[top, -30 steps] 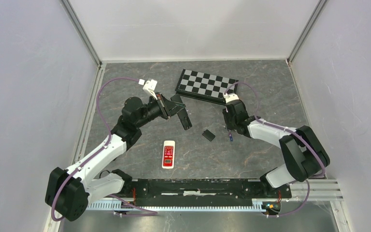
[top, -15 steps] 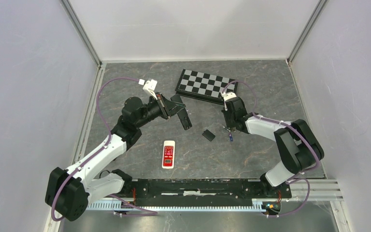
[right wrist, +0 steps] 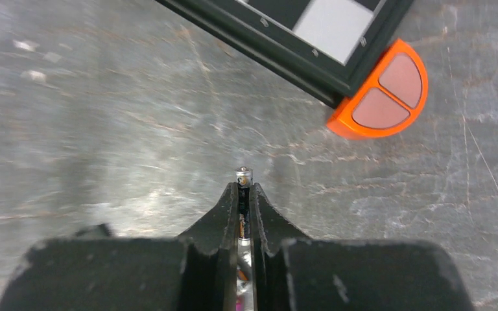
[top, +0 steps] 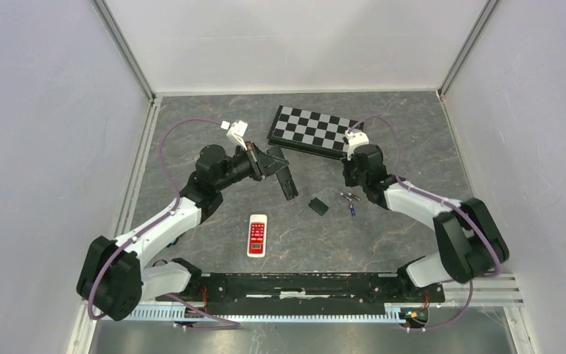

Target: Load the batteries into the remote control

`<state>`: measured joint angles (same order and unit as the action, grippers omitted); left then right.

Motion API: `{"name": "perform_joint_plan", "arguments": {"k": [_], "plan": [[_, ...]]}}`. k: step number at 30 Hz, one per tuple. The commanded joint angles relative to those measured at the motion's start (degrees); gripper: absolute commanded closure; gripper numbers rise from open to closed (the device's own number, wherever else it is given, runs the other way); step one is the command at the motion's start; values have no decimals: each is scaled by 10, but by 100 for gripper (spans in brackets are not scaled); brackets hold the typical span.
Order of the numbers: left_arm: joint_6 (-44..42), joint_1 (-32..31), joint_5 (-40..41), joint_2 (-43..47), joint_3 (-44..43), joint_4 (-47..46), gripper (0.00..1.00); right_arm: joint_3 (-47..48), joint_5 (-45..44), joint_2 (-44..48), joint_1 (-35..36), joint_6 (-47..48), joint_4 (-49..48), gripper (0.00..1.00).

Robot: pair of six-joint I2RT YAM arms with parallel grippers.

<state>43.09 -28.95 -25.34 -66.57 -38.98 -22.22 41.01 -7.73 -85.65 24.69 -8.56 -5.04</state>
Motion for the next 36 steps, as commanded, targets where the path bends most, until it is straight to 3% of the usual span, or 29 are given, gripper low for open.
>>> {"name": "perform_joint_plan", "arguments": {"k": [1,8,14,23,36], "plan": [[54,1,-26,-29,-6,-81,98,-23,99,103,-1,-52,-92,89],[115,1,-12,-66,-7,-131,98,-78,246,231,0,-190,-214,89],[193,1,-38,-97,-8,-220,98,-96,275,299,43,-268,-296,89],[276,1,-66,-101,-2,-302,98,-46,198,290,171,-206,-265,88],[332,1,-84,-106,-10,-350,98,-33,176,302,191,-134,-196,87]]}}
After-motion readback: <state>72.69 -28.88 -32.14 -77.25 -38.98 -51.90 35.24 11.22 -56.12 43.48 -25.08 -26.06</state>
